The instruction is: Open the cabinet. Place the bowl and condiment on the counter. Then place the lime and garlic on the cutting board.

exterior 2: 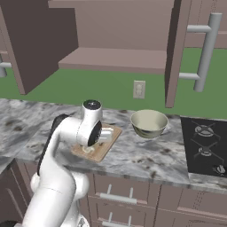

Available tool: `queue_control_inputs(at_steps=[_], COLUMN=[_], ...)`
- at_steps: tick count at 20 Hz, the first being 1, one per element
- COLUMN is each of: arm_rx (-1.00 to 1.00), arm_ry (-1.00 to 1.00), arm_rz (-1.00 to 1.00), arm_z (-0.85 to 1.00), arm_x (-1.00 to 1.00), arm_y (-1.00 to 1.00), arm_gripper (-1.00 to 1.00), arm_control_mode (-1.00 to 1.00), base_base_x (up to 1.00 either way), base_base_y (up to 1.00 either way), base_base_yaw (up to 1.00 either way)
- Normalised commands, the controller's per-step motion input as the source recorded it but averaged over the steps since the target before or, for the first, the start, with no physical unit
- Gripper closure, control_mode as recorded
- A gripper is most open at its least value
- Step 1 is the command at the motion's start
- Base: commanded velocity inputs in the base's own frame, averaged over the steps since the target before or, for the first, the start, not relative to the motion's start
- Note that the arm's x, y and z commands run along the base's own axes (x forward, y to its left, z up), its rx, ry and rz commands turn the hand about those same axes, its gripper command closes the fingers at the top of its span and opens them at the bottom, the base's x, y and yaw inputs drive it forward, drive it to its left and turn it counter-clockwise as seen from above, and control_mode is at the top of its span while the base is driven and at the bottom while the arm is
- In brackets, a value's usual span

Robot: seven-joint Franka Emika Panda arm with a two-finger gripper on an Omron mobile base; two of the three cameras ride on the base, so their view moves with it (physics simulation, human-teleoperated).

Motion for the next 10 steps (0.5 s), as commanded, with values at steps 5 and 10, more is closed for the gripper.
queue_control_inputs(at_steps=[5,10], arm_rx=[0.02,0.00], arm_ry=[-0.07,-0.10], arm_rz=[0.00,-0.05], arm_z=[0.36,0.41], arm_x=[-1.00,-0.97], arm_y=[-0.20,-0.11], arm_gripper=[-1.00,-1.00], arm_control_mode=[-1.00,-1.00], base_base_x=[0.00,0.00], base_base_y=[0.00,0.00], base_base_yaw=[0.00,0.00])
